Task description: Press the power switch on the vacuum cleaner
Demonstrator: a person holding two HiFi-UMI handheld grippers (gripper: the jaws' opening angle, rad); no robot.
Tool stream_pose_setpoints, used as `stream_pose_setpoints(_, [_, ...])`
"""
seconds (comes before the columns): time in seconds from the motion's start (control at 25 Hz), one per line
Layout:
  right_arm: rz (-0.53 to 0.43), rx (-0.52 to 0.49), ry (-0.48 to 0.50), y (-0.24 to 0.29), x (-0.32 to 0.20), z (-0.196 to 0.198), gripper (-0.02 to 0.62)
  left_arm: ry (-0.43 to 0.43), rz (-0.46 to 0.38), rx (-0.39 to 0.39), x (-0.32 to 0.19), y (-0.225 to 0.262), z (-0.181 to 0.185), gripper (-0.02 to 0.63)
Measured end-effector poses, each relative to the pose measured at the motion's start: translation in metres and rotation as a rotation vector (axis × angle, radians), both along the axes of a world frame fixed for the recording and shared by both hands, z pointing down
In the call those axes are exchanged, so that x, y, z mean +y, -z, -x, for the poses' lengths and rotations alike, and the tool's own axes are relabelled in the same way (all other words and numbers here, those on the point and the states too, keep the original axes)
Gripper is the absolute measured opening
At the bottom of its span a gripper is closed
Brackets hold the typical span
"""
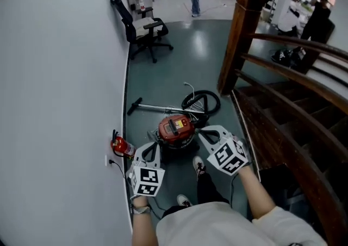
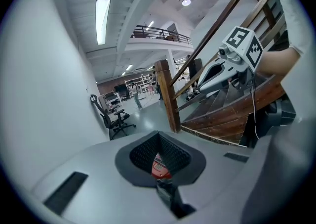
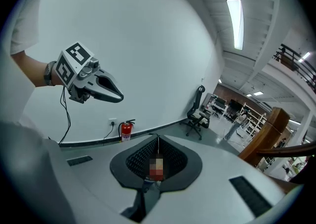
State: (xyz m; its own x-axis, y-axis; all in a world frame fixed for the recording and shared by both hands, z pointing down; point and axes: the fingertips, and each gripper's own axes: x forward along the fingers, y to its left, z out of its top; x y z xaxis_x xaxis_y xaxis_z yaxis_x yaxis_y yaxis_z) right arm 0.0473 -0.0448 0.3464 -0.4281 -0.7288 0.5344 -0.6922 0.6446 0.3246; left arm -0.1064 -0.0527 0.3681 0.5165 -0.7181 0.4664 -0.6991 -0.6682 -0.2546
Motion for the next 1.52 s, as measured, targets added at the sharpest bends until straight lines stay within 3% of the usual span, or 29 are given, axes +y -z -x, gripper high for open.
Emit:
stream_pose_setpoints(0.52, [-0.115,-0.028,-0.074,0.074,0.038,-0.021,0.029,-0.086,-0.118,0.021,0.023,0.063,-0.014,-0.003])
stream_pose_setpoints(0.92, [-0.136,0.032,-0.027,0.099,0.074,-0.021,0.029,-0.149,-0.18,0.017,0.056,0.096,-0.03,-0.003])
stream_pose_setpoints(1.52, [-0.186,0.012,-0.021,0.127,0.096,-0.011,0.028,-0.141,-0.257,0.023,0.067,0.132,-0.019,-0.003])
